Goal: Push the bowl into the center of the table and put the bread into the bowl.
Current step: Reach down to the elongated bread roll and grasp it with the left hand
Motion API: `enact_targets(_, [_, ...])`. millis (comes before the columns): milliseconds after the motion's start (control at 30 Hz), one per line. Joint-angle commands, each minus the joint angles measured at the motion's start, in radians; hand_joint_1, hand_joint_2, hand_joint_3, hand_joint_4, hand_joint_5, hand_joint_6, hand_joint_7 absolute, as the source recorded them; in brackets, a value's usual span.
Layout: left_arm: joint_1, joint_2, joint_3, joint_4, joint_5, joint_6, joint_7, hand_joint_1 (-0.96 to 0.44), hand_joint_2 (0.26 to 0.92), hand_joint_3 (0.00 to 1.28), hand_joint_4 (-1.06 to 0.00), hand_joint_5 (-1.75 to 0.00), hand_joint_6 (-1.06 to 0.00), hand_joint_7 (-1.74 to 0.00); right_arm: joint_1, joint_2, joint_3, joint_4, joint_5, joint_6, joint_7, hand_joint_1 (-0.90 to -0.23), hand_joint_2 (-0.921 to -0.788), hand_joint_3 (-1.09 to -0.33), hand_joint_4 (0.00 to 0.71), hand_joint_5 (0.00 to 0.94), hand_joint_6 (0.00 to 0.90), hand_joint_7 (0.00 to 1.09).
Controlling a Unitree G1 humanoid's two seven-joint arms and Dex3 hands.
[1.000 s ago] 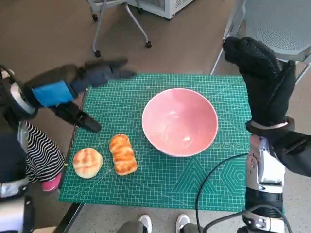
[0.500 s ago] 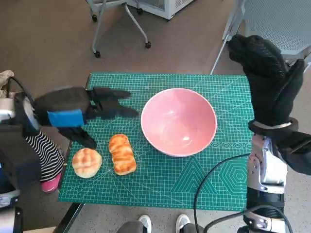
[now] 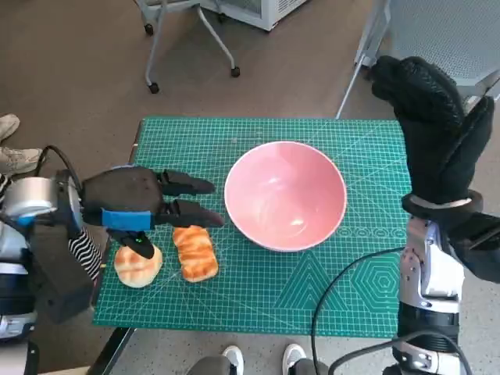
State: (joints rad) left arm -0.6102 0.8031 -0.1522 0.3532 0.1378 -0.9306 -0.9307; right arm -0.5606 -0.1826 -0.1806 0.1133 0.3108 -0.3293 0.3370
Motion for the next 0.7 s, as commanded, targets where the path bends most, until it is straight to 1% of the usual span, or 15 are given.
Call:
enact_targets(33, [-0.007,-0.006,-0.036,0.056,0.053,-0.035,0.032,-0.42,0.673,0.0,-0.34,0.0,-0.42,-0.16,0.029,-0.009,-0.002,-0.001,-0.004,0.014,0.0,-0.683,-0.921,-0.644,0.195,0.003,0.061,0.55])
enact_targets(400, [-0.007,-0.037,-0.094,0.164,0.117,-0.078,0.099,-0.43,0.69,0.01,-0.37,-0.01,-0.45,-0.14,0.039,-0.018,-0.002,-0.006,-0.014,0.01,-0.004,-0.688,-0.921,-0.647,0.191,0.001,0.052,0.55])
enact_targets(700, [-0.022,-0.059,-0.132,0.246,0.178,-0.113,0.161,-0.39,0.707,0.01,-0.43,-0.02,-0.48,-0.12,0.047,-0.019,-0.001,-0.01,-0.02,0.002,-0.006,-0.683,-0.921,-0.661,0.177,0.0,0.046,0.55])
